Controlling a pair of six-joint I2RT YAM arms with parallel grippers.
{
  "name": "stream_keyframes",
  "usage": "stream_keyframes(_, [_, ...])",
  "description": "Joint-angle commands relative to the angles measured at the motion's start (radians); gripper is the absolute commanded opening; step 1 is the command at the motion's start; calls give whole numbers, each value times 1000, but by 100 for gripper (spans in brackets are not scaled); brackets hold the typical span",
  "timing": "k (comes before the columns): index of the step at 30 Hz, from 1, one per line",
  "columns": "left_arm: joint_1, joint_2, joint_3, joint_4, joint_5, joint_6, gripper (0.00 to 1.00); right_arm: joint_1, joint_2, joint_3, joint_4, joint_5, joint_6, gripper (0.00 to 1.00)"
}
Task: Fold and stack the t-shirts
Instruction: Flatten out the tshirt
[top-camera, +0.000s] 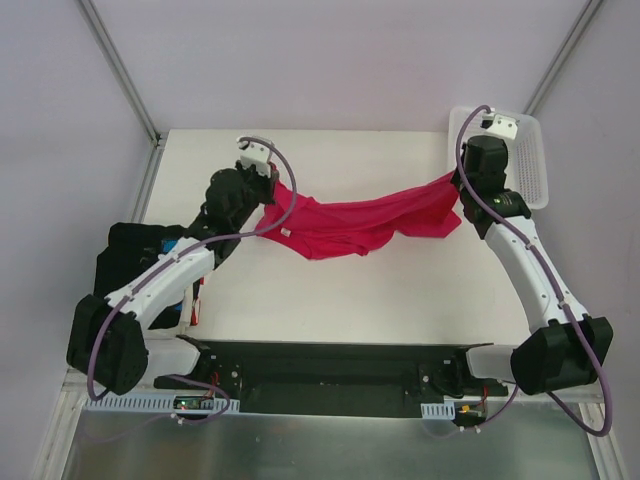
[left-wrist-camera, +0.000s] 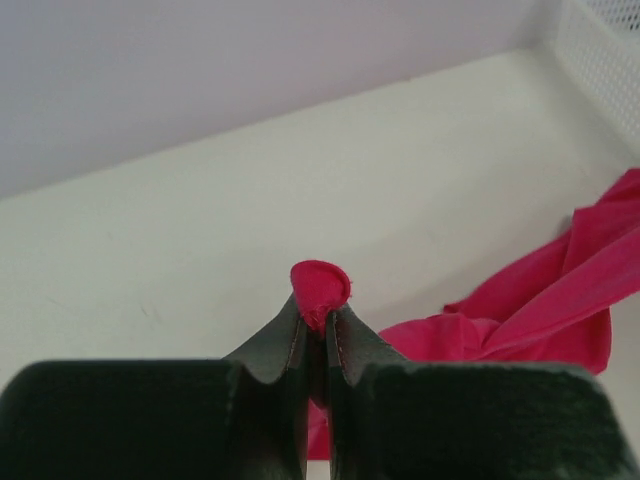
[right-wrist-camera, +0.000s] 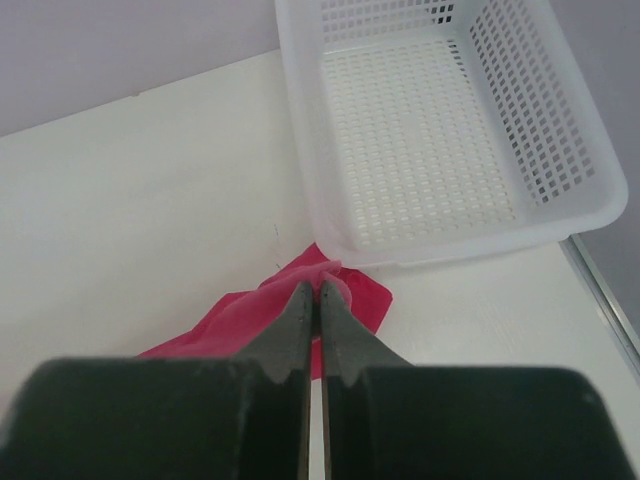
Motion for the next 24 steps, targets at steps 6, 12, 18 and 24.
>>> stream_keyframes(6, [-12, 234, -101, 175, 59, -277, 0, 1, 20, 91, 16, -39, -3, 1])
stream_keyframes(12, [-24, 386, -60, 172, 163, -358, 0, 1, 36, 74, 36, -42, -3, 1])
stream_keyframes(18, [-49, 515, -2, 180, 200, -425, 0, 0, 66, 103, 43, -52, -7, 1])
stream_keyframes(24, [-51, 590, 90, 168, 238, -438, 28, 0, 111, 134, 39, -69, -7, 1])
